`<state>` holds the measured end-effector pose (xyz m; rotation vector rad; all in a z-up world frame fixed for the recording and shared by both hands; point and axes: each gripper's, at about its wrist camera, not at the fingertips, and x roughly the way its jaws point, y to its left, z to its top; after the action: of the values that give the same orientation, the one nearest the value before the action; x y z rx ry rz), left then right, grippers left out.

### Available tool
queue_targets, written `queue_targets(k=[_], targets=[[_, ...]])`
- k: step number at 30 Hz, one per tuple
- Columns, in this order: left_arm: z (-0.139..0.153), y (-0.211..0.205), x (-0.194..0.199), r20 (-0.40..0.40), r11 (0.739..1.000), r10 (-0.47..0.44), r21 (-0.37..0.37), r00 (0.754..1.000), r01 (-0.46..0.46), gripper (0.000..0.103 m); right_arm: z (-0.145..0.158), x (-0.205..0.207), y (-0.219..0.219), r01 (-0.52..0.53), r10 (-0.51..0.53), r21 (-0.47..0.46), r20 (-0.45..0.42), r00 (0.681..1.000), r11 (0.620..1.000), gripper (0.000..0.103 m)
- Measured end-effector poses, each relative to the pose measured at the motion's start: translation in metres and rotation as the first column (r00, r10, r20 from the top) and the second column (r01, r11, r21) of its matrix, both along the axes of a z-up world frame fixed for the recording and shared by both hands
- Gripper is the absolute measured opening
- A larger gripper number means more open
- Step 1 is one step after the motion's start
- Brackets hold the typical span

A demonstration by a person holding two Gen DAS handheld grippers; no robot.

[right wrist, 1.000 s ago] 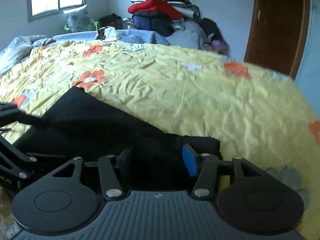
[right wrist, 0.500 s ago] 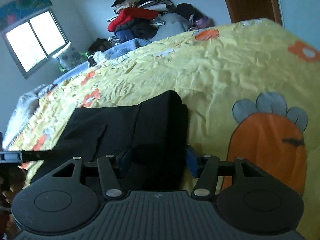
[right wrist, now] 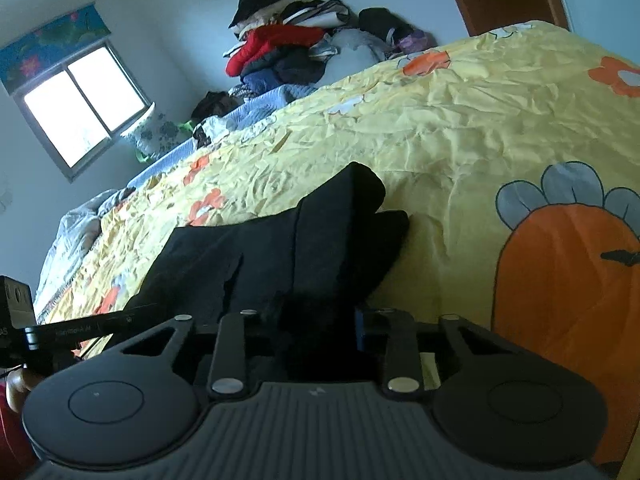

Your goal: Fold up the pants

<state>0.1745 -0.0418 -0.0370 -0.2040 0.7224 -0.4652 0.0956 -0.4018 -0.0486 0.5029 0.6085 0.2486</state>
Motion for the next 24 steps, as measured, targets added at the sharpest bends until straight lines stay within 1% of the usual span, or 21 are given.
queue_targets(k=[2, 4, 7, 11, 13, 14, 15, 16, 17, 18, 19, 20, 21, 22, 23, 24], targets=[[0.006, 0.0, -0.006, 0.039, 1.0, 0.01, 0.016, 0.999, -0.011, 0.021, 0.006, -0.002, 0.005, 0.004, -0.004, -0.001, 0.011, 1.0, 1.0, 0.025], [0.016, 0.003, -0.012, 0.081, 1.0, 0.019, 0.016, 0.997, -0.02, 0.021, 0.016, -0.003, 0.011, 0.002, -0.002, -0.003, 0.034, 0.999, 1.0, 0.024], [0.03, 0.011, -0.015, 0.123, 0.999, 0.031, 0.016, 0.992, -0.034, 0.021, 0.035, -0.003, 0.023, -0.02, 0.02, 0.0, 0.08, 0.997, 1.0, 0.023], [0.047, 0.025, -0.008, 0.197, 0.992, 0.082, 0.074, 0.977, -0.099, 0.02, 0.053, 0.012, 0.044, -0.063, 0.063, -0.004, 0.129, 0.99, 0.998, 0.016], [0.051, 0.036, -0.001, 0.202, 0.988, 0.11, 0.082, 0.973, -0.129, 0.02, 0.056, 0.025, 0.057, -0.086, 0.086, -0.008, 0.143, 0.986, 0.996, 0.01], [0.051, 0.04, 0.003, 0.196, 0.987, 0.107, 0.097, 0.975, -0.127, 0.021, 0.056, 0.031, 0.062, -0.095, 0.095, -0.002, 0.146, 0.985, 0.995, 0.007], [0.049, 0.041, 0.009, 0.171, 0.985, 0.081, 0.139, 0.982, -0.105, 0.022, 0.055, 0.038, 0.067, -0.091, 0.092, -0.013, 0.135, 0.987, 0.996, 0.007], [0.046, 0.042, 0.014, 0.142, 0.981, 0.078, 0.163, 0.987, -0.101, 0.025, 0.054, 0.044, 0.074, -0.039, 0.047, -0.075, 0.119, 0.992, 0.996, 0.007], [0.043, 0.046, 0.014, 0.121, 0.979, 0.09, 0.172, 0.989, -0.11, 0.03, 0.054, 0.047, 0.08, 0.013, 0.003, -0.147, 0.11, 0.994, 0.989, 0.007], [0.042, 0.049, 0.01, 0.122, 0.973, 0.109, 0.188, 0.987, -0.131, 0.037, 0.056, 0.047, 0.087, 0.061, -0.037, -0.222, 0.112, 0.993, 0.973, 0.007], [0.042, 0.052, 0.004, 0.152, 0.963, 0.135, 0.211, 0.979, -0.166, 0.039, 0.059, 0.044, 0.093, 0.084, -0.05, -0.264, 0.135, 0.99, 0.961, 0.007], [0.042, 0.052, -0.004, 0.196, 0.946, 0.169, 0.241, 0.966, -0.215, 0.047, 0.063, 0.041, 0.099, 0.074, -0.031, -0.268, 0.161, 0.986, 0.961, 0.007], [0.045, 0.05, -0.011, 0.254, 0.923, 0.2, 0.277, 0.946, -0.269, 0.051, 0.067, 0.038, 0.106, 0.041, 0.008, -0.262, 0.183, 0.983, 0.964, 0.007], [0.048, 0.048, -0.016, 0.294, 0.911, 0.206, 0.29, 0.933, -0.292, 0.061, 0.07, 0.038, 0.115, 0.009, 0.047, -0.274, 0.197, 0.979, 0.962, 0.007], [0.052, 0.045, -0.02, 0.322, 0.911, 0.198, 0.288, 0.926, -0.295, 0.067, 0.072, 0.039, 0.125, -0.01, 0.074, -0.304, 0.201, 0.977, 0.953, 0.007], [0.055, 0.041, -0.022, 0.327, 0.92, 0.179, 0.279, 0.928, -0.275, 0.078, 0.072, 0.044, 0.134, -0.026, 0.097, -0.343, 0.193, 0.976, 0.939, 0.007]])
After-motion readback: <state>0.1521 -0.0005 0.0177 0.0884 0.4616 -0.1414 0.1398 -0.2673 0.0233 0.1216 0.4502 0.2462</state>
